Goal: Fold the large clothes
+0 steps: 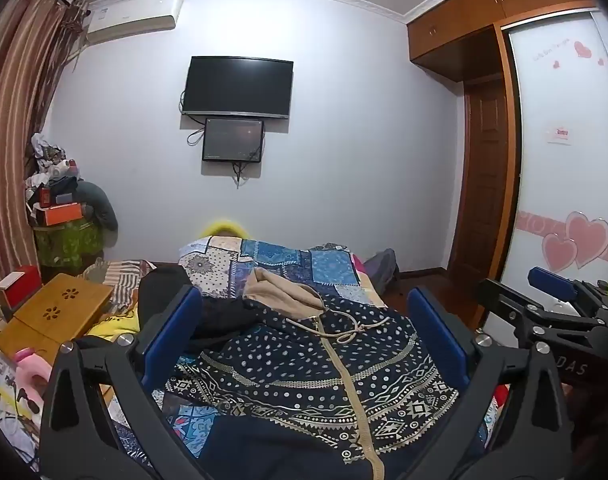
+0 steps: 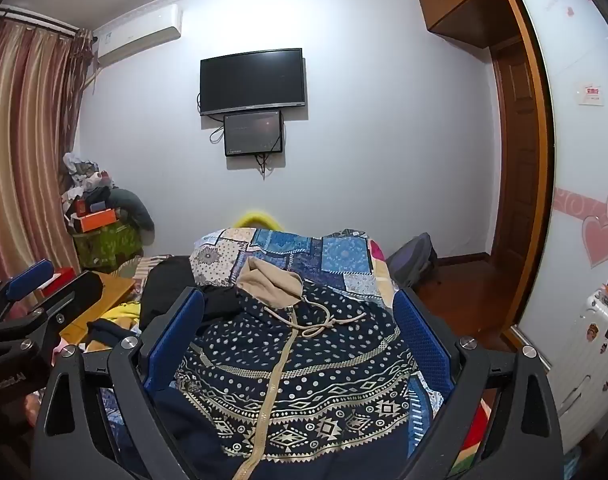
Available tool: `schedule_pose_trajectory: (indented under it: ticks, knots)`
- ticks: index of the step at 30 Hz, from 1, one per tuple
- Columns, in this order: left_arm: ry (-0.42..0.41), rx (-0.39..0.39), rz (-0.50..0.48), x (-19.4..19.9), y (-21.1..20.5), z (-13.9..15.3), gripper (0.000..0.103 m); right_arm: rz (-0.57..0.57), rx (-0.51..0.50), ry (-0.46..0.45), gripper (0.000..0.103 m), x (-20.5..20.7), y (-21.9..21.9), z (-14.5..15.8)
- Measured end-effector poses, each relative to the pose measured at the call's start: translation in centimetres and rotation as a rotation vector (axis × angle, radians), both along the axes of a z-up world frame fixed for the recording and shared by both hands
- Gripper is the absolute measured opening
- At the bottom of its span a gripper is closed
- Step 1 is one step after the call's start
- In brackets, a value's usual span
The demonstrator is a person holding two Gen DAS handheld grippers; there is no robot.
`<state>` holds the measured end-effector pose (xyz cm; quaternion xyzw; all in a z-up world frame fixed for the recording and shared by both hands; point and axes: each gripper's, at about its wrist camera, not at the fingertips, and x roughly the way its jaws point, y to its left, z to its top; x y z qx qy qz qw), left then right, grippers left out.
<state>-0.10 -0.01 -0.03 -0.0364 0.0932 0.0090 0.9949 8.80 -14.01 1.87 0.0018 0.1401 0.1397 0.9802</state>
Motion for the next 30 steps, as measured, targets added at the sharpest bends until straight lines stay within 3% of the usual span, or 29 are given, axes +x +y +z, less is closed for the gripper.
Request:
schedule_pose_trajectory:
  ticks: [10, 30]
  knots:
    - [0.010, -0.028, 0.004, 0.5, 0.7, -0.6, 0.103, 0.001, -0.004, -0.002, 0.094, 0.1, 0.2, 0.0]
    - [0.018, -0.012, 0.008, 0.7, 0.8, -0.8, 0.103, 0.004, -0.006, 0.001, 0.094, 0.2, 0.2, -0.3]
